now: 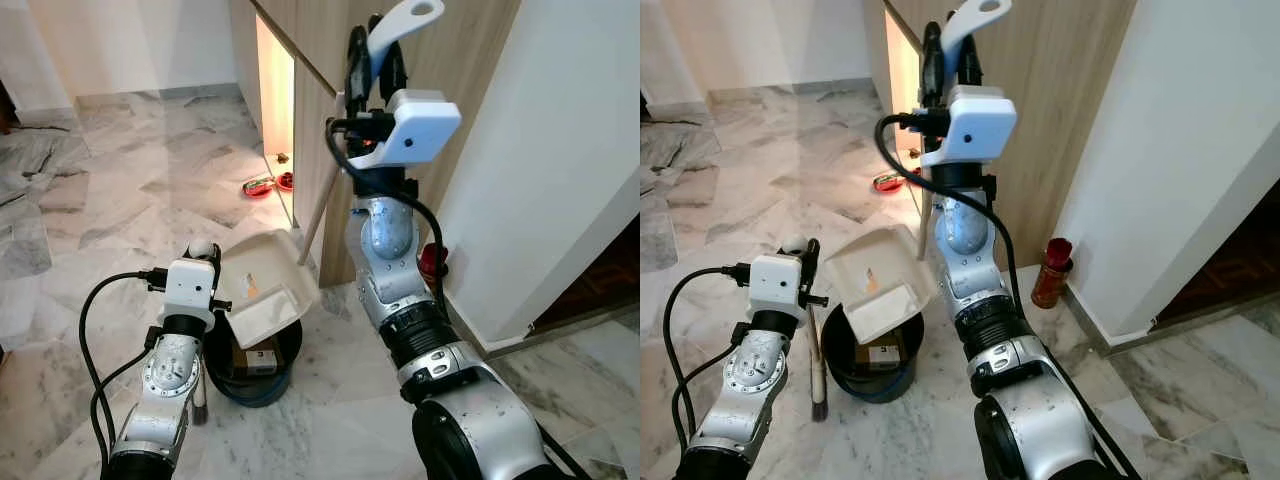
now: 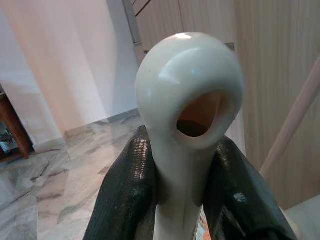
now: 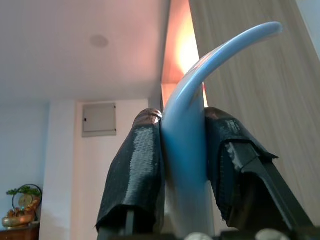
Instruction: Sweep floor
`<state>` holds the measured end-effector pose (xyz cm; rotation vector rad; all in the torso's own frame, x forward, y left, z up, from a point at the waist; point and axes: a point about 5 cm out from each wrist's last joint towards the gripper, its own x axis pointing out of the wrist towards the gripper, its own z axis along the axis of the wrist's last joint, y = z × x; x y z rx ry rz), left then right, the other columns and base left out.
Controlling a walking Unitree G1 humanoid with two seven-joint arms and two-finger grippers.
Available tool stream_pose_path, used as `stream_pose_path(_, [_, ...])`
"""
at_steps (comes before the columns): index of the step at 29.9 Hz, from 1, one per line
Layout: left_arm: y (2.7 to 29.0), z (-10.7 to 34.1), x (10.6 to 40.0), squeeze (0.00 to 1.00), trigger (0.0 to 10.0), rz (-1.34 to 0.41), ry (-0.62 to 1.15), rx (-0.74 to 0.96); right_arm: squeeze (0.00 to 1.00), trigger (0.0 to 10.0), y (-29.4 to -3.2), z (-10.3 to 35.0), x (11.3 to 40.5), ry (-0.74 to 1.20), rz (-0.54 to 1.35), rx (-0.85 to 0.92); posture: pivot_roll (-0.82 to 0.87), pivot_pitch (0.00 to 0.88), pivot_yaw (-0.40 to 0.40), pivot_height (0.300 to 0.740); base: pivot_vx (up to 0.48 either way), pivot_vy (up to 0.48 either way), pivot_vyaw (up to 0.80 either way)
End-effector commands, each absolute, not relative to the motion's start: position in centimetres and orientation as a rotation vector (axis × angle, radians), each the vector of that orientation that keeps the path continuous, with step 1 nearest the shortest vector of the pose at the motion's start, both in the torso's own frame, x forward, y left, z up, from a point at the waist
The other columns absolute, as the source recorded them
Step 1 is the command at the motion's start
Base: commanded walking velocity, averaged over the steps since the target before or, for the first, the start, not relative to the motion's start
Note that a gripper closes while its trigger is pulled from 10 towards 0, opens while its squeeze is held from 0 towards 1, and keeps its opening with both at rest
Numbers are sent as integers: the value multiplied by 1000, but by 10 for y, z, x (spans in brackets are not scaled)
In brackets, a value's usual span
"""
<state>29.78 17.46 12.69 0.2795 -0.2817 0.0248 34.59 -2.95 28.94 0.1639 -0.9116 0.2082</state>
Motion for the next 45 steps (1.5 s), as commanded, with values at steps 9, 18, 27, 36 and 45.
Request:
stream_pose_path(9, [170,139,297,0,10000,6,-356,279,0,10000,-11,307,309,-1168,291,104,147,0,-53,740,0,0,0])
stream_pose_path(18, [169,139,297,0,10000,3,-358,275,0,10000,2,304,294,-1212,343,84,146,0,-54,740,0,0,0])
stream_pose_path(27, [167,138,298,0,10000,-2,-357,272,0,10000,6,303,285,-1242,304,38,144,0,-59,740,0,0,0])
stream_pose_path(36, [167,137,297,0,10000,-2,-356,273,0,10000,12,302,276,-1281,316,0,146,0,-63,740,0,0,0])
stream_pose_path(45, [167,136,297,0,10000,0,-353,273,0,10000,14,301,278,-1217,288,63,148,0,-67,740,0,0,0])
